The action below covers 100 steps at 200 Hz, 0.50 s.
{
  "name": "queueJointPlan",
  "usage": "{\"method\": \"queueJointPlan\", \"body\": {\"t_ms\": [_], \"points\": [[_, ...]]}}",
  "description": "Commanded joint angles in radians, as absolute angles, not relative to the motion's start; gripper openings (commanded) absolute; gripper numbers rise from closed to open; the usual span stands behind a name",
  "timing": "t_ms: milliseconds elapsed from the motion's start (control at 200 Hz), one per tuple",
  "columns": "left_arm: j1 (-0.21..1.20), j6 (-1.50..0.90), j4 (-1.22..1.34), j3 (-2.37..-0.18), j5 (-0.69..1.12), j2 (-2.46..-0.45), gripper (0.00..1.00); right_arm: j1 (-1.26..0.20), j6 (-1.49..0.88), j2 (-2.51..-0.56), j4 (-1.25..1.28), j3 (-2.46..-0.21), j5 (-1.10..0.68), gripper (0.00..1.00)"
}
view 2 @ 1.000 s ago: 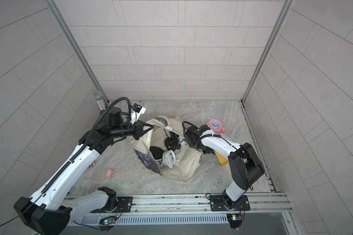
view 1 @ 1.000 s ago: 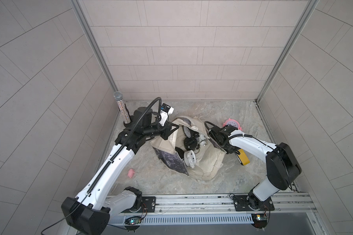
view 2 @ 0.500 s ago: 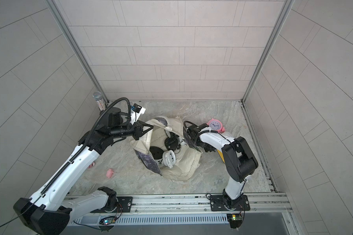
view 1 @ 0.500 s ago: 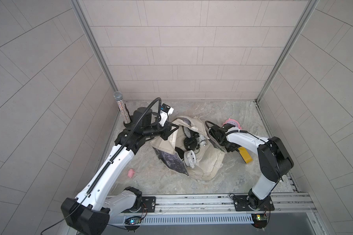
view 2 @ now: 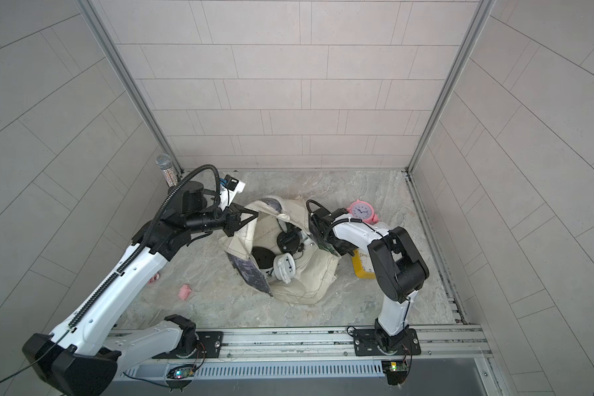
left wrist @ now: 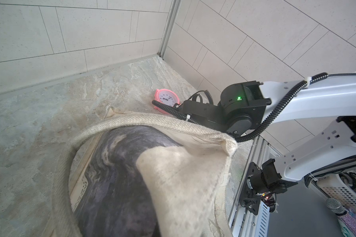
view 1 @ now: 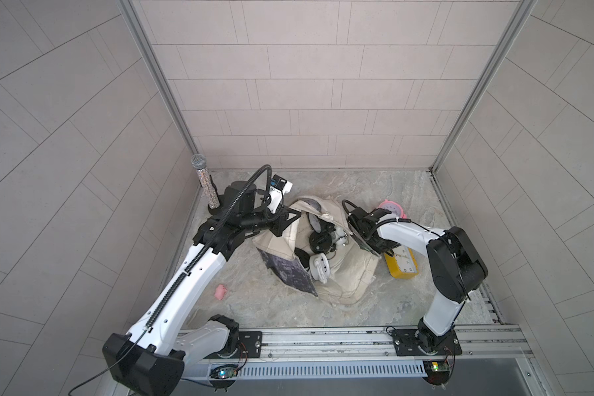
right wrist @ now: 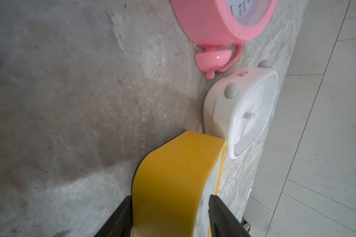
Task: Take the alarm clock out of the canvas bag
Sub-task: Place the alarm at the center of the board.
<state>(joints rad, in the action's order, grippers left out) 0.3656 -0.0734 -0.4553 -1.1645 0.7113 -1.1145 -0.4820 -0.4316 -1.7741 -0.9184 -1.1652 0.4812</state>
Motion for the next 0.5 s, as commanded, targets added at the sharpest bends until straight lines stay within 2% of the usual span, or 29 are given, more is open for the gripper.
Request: {"method": "queueJointPlan", "body": {"t_ms": [0, 240, 495], "points": [[0.355, -0.059, -0.398, -1.167, 0.736, -1.082, 0.0, -0.48, -0.452, -1.793, -0.895, -1.152, 0.479, 0.63], [0.356, -0.055, -0.403, -1.165, 0.734, -1.083, 0.0, -0.475, -0.463, -1.808, -0.878, -1.146, 0.468, 0.64], [0.356, -0.058, -0.403, -1.169, 0.736, -1.088, 0.0, -0.463, -0.456, -1.695, -0.893, -1.147, 0.425, 0.64]]}}
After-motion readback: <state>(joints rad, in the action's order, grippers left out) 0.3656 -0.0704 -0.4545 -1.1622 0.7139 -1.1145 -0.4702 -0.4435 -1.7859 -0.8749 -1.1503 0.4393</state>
